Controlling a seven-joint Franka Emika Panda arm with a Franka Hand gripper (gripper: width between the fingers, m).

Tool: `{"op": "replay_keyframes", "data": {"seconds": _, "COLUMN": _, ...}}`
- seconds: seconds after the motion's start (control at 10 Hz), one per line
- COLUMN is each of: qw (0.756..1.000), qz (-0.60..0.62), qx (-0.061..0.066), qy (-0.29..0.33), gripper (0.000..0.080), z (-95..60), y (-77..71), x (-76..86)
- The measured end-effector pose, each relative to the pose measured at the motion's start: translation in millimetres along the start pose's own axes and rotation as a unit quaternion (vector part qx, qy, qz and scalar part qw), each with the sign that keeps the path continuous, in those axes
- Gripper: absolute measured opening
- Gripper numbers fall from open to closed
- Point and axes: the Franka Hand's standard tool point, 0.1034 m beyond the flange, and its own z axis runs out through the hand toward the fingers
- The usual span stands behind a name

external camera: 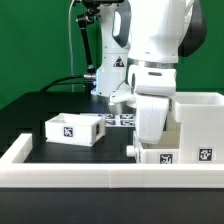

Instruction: Assemble drawer

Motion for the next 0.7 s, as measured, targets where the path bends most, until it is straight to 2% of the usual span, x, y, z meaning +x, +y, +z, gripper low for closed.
{"op": "replay_keyframes", "data": {"seconds": 0.2, "qw": 1.000, "qz": 0.005, "qx": 0.000, "qy": 0.000, "gripper": 0.0074, "z": 0.5, "y": 0.4, "x": -6.0}}
{"op": "replay_keyframes", "data": {"seconds": 0.4, "qw": 1.000, "qz": 0.015, "qx": 0.000, "qy": 0.001, "gripper": 0.0325, "z": -4.5, "y": 1.9, "x": -7.6}}
{"op": "replay_keyframes", "data": {"seconds": 0.5, "qw": 1.000, "qz": 0.022, "qx": 0.001, "qy": 0.000, "gripper": 0.0325, "z": -10.3, "y": 2.8, "x": -7.4}}
{"op": "replay_keyframes", "data": {"seconds": 0.6, "qw": 1.000, "qz": 0.024, "qx": 0.007, "qy": -0.002, "gripper": 0.0512, "z": -15.0, "y": 2.9, "x": -6.8}}
{"op": "replay_keyframes", "data": {"seconds": 0.7, "qw": 1.000, "qz": 0.025, "qx": 0.010, "qy": -0.003, "gripper": 0.0512, "z": -19.7, "y": 4.6, "x": -6.7}}
